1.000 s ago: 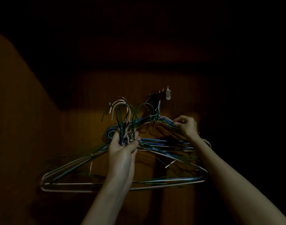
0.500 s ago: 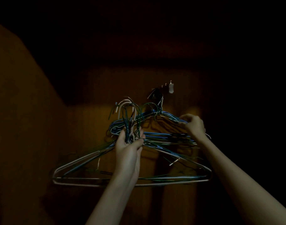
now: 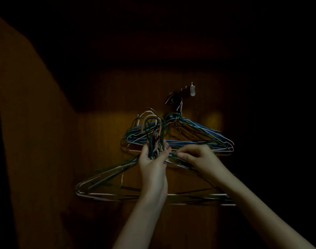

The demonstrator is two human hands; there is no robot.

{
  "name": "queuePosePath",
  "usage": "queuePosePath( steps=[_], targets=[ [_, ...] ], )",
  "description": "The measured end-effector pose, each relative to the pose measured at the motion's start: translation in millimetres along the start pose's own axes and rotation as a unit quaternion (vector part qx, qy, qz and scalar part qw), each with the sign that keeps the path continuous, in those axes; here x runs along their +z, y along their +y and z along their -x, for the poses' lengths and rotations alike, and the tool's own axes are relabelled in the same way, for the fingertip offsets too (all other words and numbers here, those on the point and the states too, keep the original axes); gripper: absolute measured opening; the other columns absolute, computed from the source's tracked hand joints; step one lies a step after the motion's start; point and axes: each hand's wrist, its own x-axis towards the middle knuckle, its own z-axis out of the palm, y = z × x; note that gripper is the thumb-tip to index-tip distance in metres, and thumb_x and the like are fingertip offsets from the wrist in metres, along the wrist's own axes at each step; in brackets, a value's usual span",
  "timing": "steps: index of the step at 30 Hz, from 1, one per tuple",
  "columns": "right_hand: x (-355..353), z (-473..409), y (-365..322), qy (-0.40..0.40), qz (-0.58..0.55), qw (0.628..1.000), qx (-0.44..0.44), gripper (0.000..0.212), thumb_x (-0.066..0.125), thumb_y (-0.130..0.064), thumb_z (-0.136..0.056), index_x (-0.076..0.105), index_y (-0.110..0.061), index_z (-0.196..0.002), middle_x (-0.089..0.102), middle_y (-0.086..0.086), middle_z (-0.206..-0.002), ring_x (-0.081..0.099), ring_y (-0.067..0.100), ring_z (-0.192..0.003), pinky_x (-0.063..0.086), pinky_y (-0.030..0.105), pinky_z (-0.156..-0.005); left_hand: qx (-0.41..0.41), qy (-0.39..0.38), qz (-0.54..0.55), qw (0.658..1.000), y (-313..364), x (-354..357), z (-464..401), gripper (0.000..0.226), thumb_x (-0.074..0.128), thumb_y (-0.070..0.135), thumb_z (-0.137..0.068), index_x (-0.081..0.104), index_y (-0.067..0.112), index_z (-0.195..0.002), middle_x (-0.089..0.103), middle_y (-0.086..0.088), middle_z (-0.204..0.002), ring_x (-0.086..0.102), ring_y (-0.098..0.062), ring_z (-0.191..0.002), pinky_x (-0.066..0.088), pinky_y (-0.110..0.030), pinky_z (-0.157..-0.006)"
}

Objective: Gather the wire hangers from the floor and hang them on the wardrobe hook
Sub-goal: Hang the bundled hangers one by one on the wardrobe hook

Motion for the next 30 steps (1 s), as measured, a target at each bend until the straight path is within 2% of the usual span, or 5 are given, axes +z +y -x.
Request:
queuePosePath(
  steps=[6, 11, 21, 26, 30],
  targets=[
    [2.1, 7.7, -1.5, -0.009, -0.046, 0.999, 0.017, 0.013, 0.058, -0.016, -0.091, 0.067, -0.022, -0.084, 0.066, -0.009, -0.083, 0.059, 0.0, -0.08, 0.045, 0.014, -0.073, -0.02, 0.015, 0.002, 1.0, -2.9, -1.1, 1.9, 0.043, 0.053, -0.016, -0.083, 0.052, 0.025, -0.096, 0.065, -0.015, -0.101, 0.063, -0.026, -0.098, 0.049, -0.035, -0.091],
    [-0.7, 10.1, -3.0, 0.027, -0.079, 0.996, 0.026, 0.021, 0.051, -0.011, -0.094, 0.061, -0.02, -0.078, 0.062, -0.002, -0.074, 0.062, 0.01, -0.072, 0.05, 0.018, -0.065, -0.037, 0.033, -0.026, 0.998, -6.0, -7.1, 3.9, 0.071, 0.061, -0.014, -0.079, 0.036, 0.01, -0.141, 0.06, -0.015, -0.119, 0.059, -0.027, -0.112, 0.043, -0.041, -0.102],
    [-6.7, 21.6, -7.9, 0.002, -0.074, 0.997, 0.031, 0.009, 0.053, -0.013, -0.093, 0.057, -0.019, -0.087, 0.058, -0.002, -0.08, 0.053, -0.009, -0.053, 0.039, 0.007, -0.047, -0.088, 0.035, 0.008, 0.995, -5.4, -8.4, 18.9, 0.083, 0.054, -0.018, -0.081, 0.017, 0.013, -0.149, 0.054, -0.026, -0.126, 0.06, -0.03, -0.107, 0.047, -0.034, -0.091],
    [5.2, 21.9, -15.1, -0.009, -0.051, 0.999, -0.003, 0.015, 0.058, -0.014, -0.09, 0.06, -0.029, -0.094, 0.063, -0.014, -0.089, 0.06, -0.006, -0.08, 0.049, 0.012, -0.071, -0.112, 0.013, -0.07, 0.991, -13.3, -17.5, 31.8, 0.08, 0.065, -0.01, -0.078, 0.028, 0.013, -0.146, 0.048, -0.014, -0.137, 0.053, -0.026, -0.12, 0.042, -0.039, -0.103],
    [1.4, 19.6, -15.8, 0.03, -0.064, 0.997, 0.012, 0.022, 0.054, -0.005, -0.091, 0.062, -0.021, -0.079, 0.062, -0.02, -0.063, 0.056, -0.013, -0.062, 0.041, 0.006, -0.056, -0.116, -0.028, -0.071, 0.99, -7.3, -26.0, 49.1, 0.06, 0.062, -0.011, -0.08, 0.045, 0.005, -0.135, 0.066, -0.012, -0.111, 0.068, -0.016, -0.093, 0.055, -0.026, -0.083]
  ],
)
